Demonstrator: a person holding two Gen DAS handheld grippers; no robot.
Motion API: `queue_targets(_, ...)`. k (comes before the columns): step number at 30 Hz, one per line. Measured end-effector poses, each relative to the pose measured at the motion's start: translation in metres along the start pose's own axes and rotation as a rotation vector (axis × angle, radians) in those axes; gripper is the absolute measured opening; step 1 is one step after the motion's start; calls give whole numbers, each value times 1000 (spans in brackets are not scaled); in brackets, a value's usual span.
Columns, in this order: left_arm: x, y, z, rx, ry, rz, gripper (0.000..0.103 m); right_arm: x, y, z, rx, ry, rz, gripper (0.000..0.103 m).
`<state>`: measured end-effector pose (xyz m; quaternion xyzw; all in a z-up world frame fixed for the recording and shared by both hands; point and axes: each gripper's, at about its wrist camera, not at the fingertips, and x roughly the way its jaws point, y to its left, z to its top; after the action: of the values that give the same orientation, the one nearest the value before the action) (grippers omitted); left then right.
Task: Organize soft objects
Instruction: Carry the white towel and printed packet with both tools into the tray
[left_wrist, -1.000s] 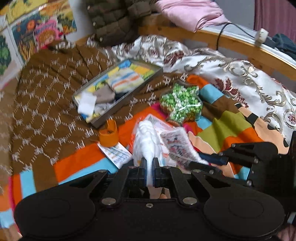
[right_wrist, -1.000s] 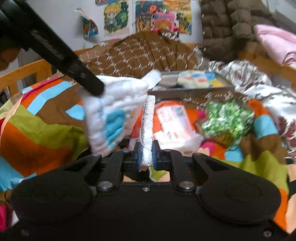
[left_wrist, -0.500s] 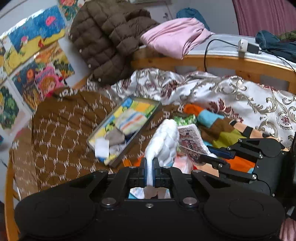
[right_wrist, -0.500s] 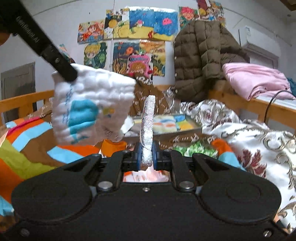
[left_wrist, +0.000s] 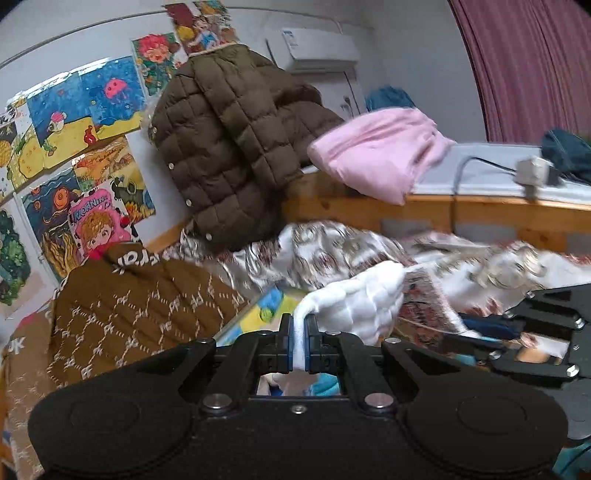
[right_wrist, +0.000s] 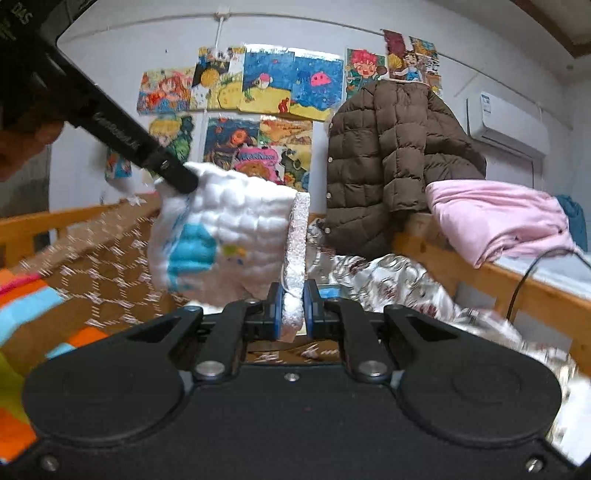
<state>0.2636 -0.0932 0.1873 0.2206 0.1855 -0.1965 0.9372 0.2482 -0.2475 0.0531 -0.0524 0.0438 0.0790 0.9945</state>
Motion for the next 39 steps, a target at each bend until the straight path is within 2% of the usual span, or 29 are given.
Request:
queue_targets(2, 26, 7, -3, 52, -21, 3, 5, 24, -9, 5, -46, 17, -1, 6)
queue_targets(7, 86, 34, -22, 29, -31, 19, 5, 90, -16, 13, -163, 62, 16, 6)
queue_targets(13, 155, 60, -46, -55, 9, 30, 5, 183, -21, 10, -200, 132, 37, 6)
queue_targets(16, 186, 67, -57, -94, 11, 30, 5, 203, -10, 0, -237, 171, 30, 6)
queue_targets(21, 230, 76, -69, -204, 15, 41, 5, 246, 5, -13, -290, 252, -4, 6)
queue_targets(22, 236, 77, -71, -220, 18, 41, 5, 240, 10, -17, -301, 273, -14, 6)
queue_targets(25, 256, 85, -81, -298, 33, 39, 5, 265, 22, -28, -340, 334, -54, 6)
queue_targets(31, 295, 113, -105, -547, 82, -5, 5, 309, 25, -40, -322, 403, -79, 6)
queue_targets(35, 315, 127, -117, -664, 98, -8, 5, 321, 18, -52, -324, 434, -93, 7)
queue_targets(39, 327, 131, -125, -696, 117, 7, 6, 343, 20, -62, -316, 463, -96, 7)
